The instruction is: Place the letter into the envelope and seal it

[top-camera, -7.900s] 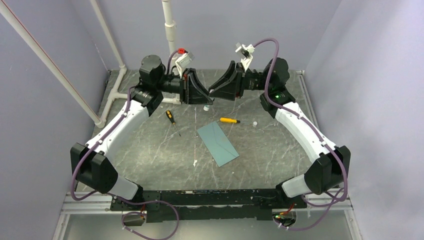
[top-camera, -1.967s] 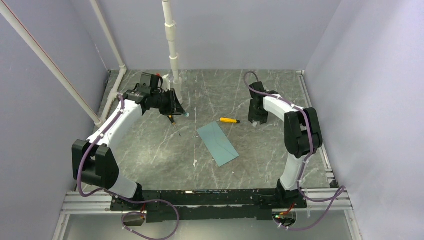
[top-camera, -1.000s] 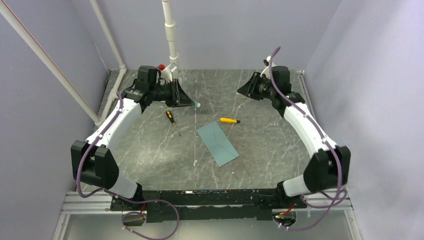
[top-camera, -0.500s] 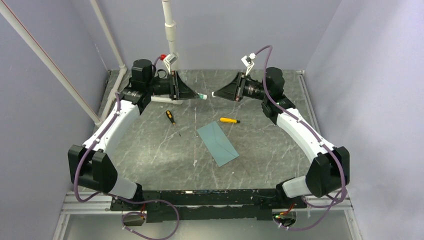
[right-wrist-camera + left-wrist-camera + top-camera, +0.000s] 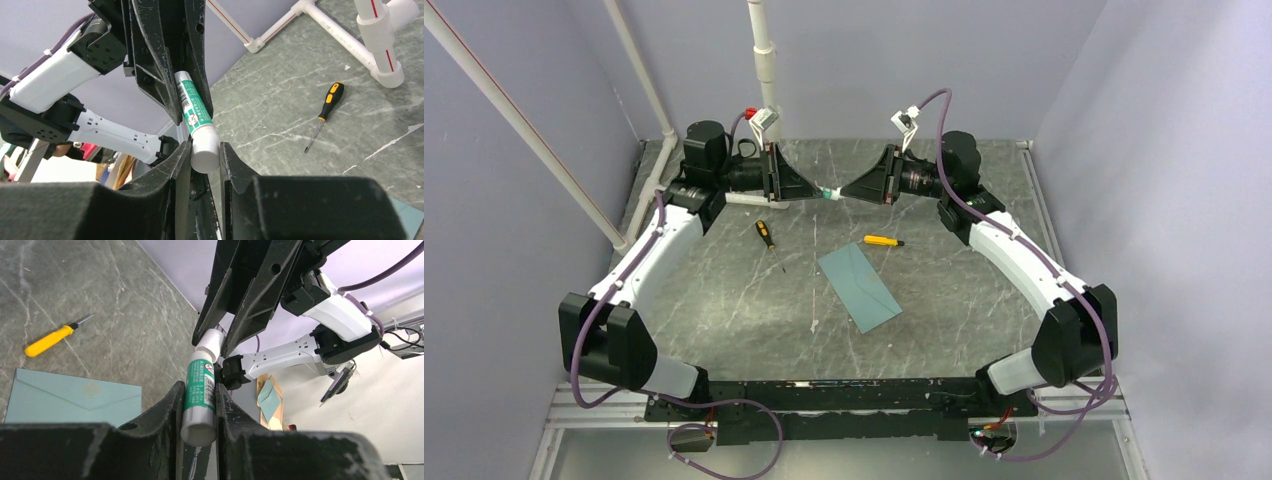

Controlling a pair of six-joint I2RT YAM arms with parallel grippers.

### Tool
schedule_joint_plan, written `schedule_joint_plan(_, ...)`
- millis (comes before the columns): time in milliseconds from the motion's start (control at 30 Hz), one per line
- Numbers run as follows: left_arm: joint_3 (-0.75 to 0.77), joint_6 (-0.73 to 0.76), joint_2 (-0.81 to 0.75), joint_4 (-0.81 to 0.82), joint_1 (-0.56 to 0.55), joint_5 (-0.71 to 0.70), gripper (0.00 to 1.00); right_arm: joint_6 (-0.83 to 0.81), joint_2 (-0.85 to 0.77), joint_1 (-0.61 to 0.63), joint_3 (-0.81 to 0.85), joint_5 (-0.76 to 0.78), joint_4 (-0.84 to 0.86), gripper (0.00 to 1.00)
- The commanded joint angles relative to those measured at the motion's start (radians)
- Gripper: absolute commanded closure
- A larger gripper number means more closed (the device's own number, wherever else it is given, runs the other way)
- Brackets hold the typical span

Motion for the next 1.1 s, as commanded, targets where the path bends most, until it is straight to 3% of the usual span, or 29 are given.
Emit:
schedule_joint_plan(0,-0.014,-0.042,-0.044,0.116,-0.003,0.036,0.98,-0.043,0.007,0.010,0.054,-0.020,0.003,1.00)
schedule_joint_plan(200,-0.059,-0.181,-0.050,0.308,-0.003,0.046,0.97,-0.016,0.007,0.017,0.045,-0.034,0.035,1.00)
schedule_joint_plan(400,-0.117,-0.352,-0.068,0.635,-0.003,0.022,0.97,0.102,0.023,0.017,0.055,-0.067,0.094,1.00)
schedule_joint_plan(533,-0.160,-0.485,-0.066,0.911,-0.004,-0.011,0.98,0.331,0.025,0.017,0.010,-0.109,0.358,1.00)
schedule_joint_plan(633,-0.170,-0.535,-0.054,1.023,-0.005,-0.030,0.97,0.457,0.038,0.018,0.000,-0.125,0.492,1.00)
schedule_joint_plan(733,-0.170,-0.531,-0.054,1.042,-0.007,-0.043,0.98,0.524,0.042,0.020,0.003,-0.109,0.557,1.00)
schedule_joint_plan(1067,-0.136,-0.369,-0.078,0.828,-0.032,-0.026,0.98,0.530,0.058,0.067,0.048,-0.076,0.505,1.00)
